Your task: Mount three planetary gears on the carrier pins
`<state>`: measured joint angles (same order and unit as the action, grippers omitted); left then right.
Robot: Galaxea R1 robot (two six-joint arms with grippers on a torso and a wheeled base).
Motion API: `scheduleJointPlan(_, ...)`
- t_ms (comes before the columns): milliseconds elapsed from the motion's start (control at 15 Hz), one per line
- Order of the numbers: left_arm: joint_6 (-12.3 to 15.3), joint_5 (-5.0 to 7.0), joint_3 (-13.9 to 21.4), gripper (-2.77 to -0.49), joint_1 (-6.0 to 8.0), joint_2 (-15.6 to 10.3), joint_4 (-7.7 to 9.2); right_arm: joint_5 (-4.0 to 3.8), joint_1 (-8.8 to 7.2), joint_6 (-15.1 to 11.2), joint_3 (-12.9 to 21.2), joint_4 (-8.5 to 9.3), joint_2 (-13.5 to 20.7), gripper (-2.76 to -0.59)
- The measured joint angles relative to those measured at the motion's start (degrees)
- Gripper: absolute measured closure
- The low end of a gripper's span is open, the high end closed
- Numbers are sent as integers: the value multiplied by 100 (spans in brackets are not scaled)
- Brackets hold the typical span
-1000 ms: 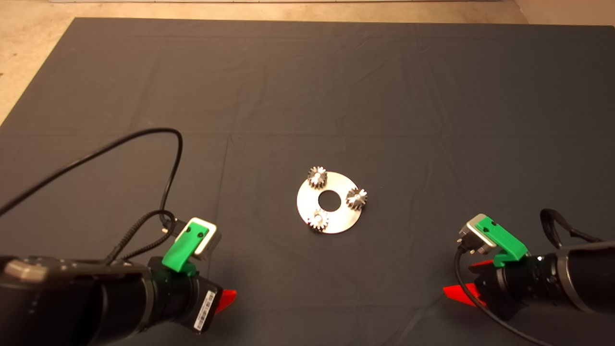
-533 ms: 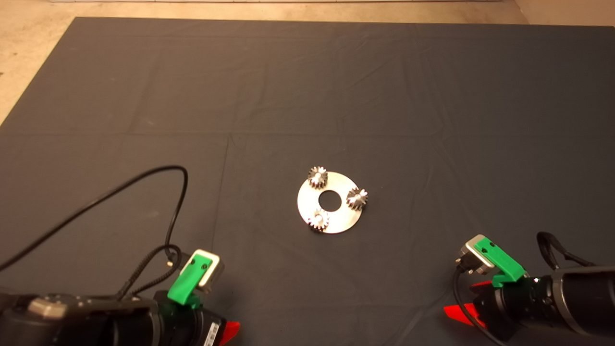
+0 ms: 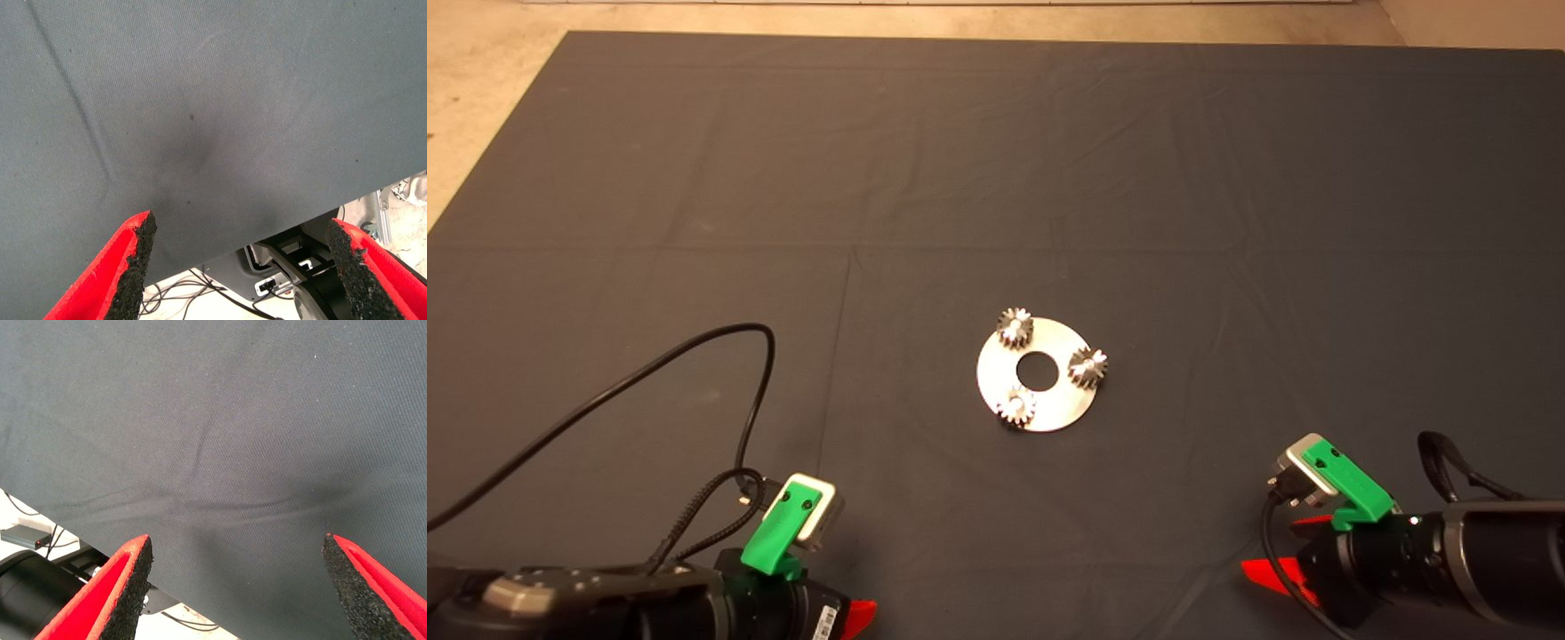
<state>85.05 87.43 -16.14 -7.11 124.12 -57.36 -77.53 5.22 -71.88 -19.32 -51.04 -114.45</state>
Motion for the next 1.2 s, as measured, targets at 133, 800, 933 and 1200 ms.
scheduleJointPlan(133, 20, 0, 0, -178, 0, 0, -29, 0, -1, 0, 0, -6, 0, -189)
scheduleJointPlan(800, 69, -2, 2, -178, -33, 32, -79, 0, 1, 0, 0, -71, 34, -189)
scheduleJointPlan(933, 69, 0, 2, -178, -31, 32, -80, 0, 62, 0, 0, -100, 33, -189)
scheduleJointPlan(1200, 78, 0, 2, -178, -30, 2, -99, -1, 222, 0, 0, -146, 27, -189)
